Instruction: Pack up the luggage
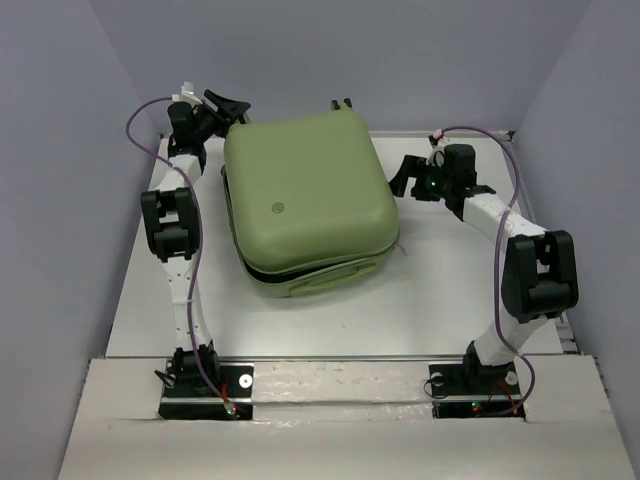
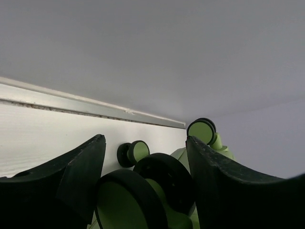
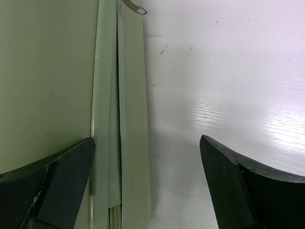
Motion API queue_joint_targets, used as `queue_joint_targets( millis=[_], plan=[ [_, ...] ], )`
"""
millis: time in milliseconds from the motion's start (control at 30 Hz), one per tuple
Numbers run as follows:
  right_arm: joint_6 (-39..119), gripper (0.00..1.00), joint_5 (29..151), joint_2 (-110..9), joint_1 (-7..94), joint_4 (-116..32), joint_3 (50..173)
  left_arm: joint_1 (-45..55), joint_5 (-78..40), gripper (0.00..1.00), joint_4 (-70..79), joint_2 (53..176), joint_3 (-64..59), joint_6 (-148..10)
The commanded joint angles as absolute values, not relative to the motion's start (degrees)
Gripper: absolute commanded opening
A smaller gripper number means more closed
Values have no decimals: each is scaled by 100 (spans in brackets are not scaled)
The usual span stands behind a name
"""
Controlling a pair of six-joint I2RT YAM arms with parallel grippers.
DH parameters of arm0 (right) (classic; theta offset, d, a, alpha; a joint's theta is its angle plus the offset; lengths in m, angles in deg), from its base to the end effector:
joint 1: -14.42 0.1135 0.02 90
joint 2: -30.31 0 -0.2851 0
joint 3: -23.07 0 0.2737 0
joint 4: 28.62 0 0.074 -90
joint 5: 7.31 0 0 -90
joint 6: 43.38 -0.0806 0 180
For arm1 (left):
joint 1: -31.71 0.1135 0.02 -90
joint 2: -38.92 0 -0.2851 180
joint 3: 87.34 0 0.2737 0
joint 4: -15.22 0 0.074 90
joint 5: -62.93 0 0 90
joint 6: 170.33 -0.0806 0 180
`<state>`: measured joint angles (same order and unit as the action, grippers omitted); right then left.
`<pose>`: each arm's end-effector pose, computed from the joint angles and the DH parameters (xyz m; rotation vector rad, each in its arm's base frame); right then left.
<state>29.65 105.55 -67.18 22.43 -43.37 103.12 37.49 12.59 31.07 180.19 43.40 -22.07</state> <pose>0.4351 0.0928 0.2352 -0.0712 2.1579 0.6798 0.6489 0.0140 0.2545 -0.2954 1.6049 -1.2270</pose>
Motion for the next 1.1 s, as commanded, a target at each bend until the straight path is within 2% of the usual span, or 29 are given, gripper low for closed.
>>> queue_joint_targets(
  millis=[0, 33, 167, 433, 600, 767, 1067],
  plan=[
    [2957, 97, 10730, -6716, 2435, -4664, 10235, 3558, 1749, 19, 3498, 17243, 4081, -2083],
    [2931, 98, 10757, -6698, 2435, -4656, 10252, 3558, 1750, 6, 3507, 17129, 4072, -2004],
    [2895, 99, 10783, -6672, 2435, -4664, 10270, 3540, 1697, 6, 3516, 16707, 4099, -1767],
    [2808, 100, 10766, -6944, 2435, -4884, 10630, 3488, 1170, 6, 1698, 15820, 5108, -1898],
    [2790, 100, 10792, -7120, 2435, -4945, 10745, 3496, 818, 6, 1205, 15318, 4978, -1836],
    [2834, 100, 10739, -7129, 2435, -5077, 10718, 3505, 529, 6, 600, 14765, 4321, -2161],
    [2921, 99, 10546, -6760, 2435, -5156, 10534, 3619, 352, 6, 923, 14088, 2483, -2575]
  ],
)
